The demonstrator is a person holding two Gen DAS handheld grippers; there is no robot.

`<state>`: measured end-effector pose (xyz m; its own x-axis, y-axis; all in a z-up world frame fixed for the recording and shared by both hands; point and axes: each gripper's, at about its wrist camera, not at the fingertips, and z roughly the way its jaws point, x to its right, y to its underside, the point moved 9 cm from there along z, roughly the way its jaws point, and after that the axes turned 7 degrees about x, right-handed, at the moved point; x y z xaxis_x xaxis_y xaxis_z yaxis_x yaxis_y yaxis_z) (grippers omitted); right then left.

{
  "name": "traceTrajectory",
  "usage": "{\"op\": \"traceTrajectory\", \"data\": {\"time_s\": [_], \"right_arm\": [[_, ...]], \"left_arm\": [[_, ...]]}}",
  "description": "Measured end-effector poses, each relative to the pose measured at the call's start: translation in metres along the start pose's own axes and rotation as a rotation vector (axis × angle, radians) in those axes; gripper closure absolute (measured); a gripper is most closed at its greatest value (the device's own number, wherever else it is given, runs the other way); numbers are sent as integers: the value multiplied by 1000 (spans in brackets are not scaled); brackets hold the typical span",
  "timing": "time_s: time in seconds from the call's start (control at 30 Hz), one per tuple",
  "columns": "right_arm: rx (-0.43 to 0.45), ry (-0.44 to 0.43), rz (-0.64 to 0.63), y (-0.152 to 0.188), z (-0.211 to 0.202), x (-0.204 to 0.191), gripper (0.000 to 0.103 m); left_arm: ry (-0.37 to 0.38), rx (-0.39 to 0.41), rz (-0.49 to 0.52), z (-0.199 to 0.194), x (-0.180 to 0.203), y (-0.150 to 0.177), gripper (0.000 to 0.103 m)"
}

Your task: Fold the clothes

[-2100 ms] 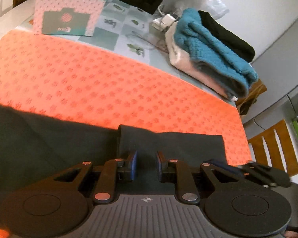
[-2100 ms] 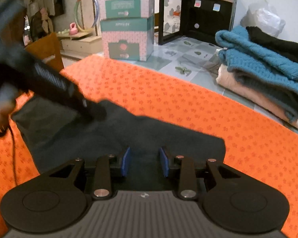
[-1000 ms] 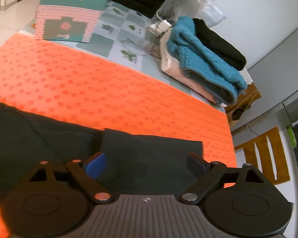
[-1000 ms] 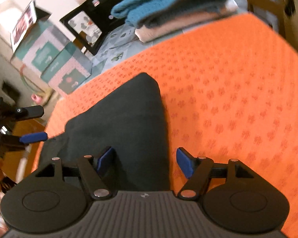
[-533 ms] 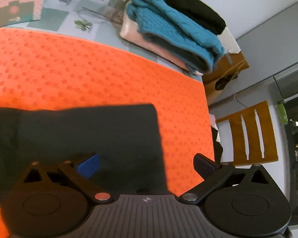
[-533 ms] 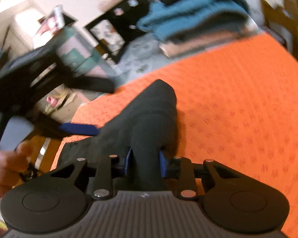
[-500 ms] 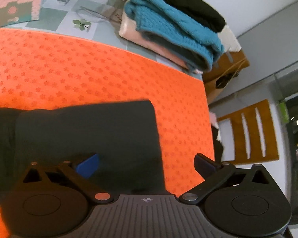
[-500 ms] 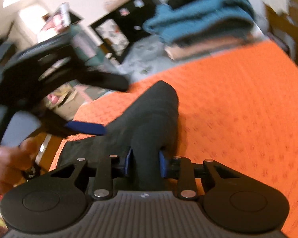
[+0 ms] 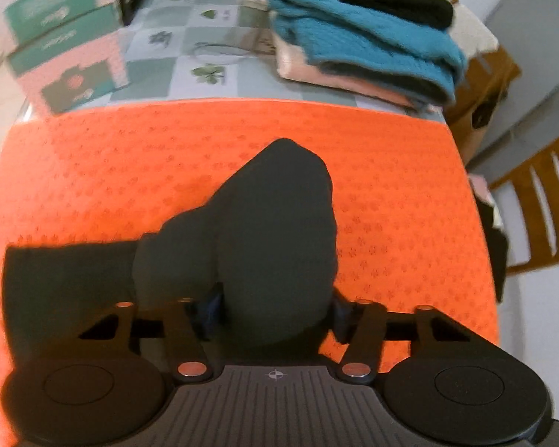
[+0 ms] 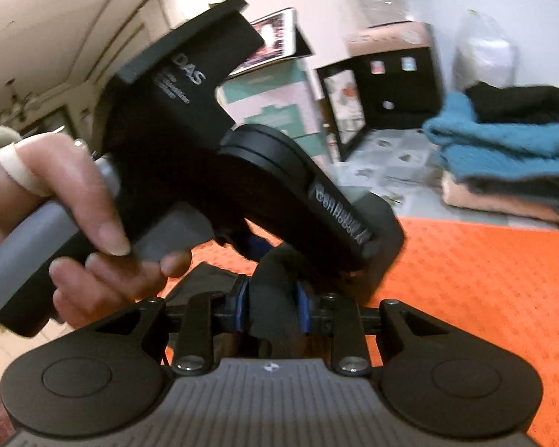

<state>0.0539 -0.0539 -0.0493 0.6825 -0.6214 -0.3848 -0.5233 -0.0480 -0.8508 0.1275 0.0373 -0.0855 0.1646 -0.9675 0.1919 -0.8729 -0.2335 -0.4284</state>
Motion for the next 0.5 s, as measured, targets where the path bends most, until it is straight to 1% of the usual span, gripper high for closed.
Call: {"op": "traceTrajectory", "data": {"time_s": [0.13, 0.17, 0.2, 0.27, 0.37, 0.5], "right_arm": [[19, -77, -41, -10, -1, -19, 72], [32, -93, -34, -12, -5, -21, 71], [45, -109, -28, -14, -10, -23, 66], [67, -133, -9, -17, -20, -26, 63], [58, -98, 35, -12, -31, -17, 63], [33, -20, 88, -2, -36, 2, 63]], "left_arm": [[5, 51, -103, -24, -27, -1, 55], [13, 63, -136, -30, -34, -2, 55], [23, 76, -166, -36, -42, -2, 55], [48, 104, -224, -47, -61, -2, 55], [88, 143, -311, -63, -92, -1, 55], [149, 179, -420, -76, -147, 6, 55]]}}
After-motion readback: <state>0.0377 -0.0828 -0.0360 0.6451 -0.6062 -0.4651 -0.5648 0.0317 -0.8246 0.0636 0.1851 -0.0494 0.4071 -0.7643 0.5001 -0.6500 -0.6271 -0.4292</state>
